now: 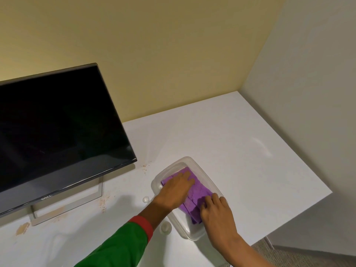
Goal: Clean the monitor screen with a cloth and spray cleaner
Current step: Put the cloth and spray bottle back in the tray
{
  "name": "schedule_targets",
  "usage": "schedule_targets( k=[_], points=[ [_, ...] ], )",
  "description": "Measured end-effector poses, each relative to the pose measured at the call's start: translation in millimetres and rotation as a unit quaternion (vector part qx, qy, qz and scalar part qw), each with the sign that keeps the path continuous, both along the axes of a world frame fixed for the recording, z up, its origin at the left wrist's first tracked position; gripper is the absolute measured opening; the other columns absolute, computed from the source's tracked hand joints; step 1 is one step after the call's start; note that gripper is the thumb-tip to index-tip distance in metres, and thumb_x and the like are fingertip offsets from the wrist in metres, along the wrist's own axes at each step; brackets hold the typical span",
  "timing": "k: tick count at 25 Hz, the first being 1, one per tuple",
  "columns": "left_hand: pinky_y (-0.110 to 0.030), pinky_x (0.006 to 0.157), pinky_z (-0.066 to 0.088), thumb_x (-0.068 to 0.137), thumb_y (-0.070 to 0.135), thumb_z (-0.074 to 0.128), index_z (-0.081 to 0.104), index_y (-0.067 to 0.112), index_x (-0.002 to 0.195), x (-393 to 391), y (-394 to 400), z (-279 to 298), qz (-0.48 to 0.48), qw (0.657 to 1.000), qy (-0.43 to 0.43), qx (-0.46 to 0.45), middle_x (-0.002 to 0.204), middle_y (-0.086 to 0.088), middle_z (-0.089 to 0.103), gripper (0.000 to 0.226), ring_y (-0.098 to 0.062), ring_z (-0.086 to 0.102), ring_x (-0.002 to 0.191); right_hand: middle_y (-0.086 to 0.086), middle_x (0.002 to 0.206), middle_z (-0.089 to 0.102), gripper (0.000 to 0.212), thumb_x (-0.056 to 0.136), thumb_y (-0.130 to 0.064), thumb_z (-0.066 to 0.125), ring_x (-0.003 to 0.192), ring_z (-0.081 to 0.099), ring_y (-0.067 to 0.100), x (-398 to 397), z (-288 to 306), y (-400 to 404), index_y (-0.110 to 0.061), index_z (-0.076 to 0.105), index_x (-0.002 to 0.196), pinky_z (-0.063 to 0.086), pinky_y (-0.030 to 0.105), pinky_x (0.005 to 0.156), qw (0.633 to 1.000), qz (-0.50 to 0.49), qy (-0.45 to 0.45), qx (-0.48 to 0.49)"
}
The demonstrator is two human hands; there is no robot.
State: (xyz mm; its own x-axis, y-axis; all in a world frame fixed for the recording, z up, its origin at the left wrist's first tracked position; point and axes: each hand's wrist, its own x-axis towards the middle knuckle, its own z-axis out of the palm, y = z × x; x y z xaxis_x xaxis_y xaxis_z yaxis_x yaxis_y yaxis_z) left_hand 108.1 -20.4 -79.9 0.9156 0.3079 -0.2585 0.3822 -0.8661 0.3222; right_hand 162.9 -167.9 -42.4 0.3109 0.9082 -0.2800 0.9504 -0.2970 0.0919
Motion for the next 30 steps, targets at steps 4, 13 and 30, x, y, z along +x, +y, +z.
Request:
schedule_targets(
  k=[4,13,30],
  points=[
    [-0.046,0.114,0.02,0.091,0.012,0.053,0.015,0.025,0.145,-1.2,3.2,-17.1,-0.085,0.985,0.145,0.033,0.157,-0.007,-0.002,0.068,-0.028,0.008,0.143,0.016,0.107,0.059,0.024,0.082,-0.001,0.062,0.097,0.057,0.03,7.0,-23.8,14.0,0.002,0.062,0.106,0.046,0.035,0.08,0.995,-0.056,0.024,-0.082],
    [-0.042,0.116,0.01,0.095,0.017,0.043,0.013,0.022,0.146,-0.7,9.9,-14.1,-0.052,0.988,0.135,0.054,0.157,-0.009,0.003,0.059,-0.03,0.011,0.142,0.017,0.133,0.043,0.052,0.089,-0.017,0.062,0.117,0.048,0.03,16.8,-46.5,35.3,0.002,0.04,0.133,0.044,0.034,0.097,0.987,-0.073,0.093,-0.109],
    [-0.034,0.098,0.044,0.091,0.015,0.052,0.051,0.023,0.126,-122.8,5.1,-55.1,0.196,0.98,0.011,0.014,0.14,-0.007,0.043,0.036,-0.024,0.047,0.12,-0.003,0.158,0.004,0.066,0.072,-0.06,0.065,0.145,-0.012,0.02,-26.4,-46.2,14.4,-0.03,0.053,0.13,-0.003,0.041,0.112,0.955,0.152,0.214,0.137]
  ],
)
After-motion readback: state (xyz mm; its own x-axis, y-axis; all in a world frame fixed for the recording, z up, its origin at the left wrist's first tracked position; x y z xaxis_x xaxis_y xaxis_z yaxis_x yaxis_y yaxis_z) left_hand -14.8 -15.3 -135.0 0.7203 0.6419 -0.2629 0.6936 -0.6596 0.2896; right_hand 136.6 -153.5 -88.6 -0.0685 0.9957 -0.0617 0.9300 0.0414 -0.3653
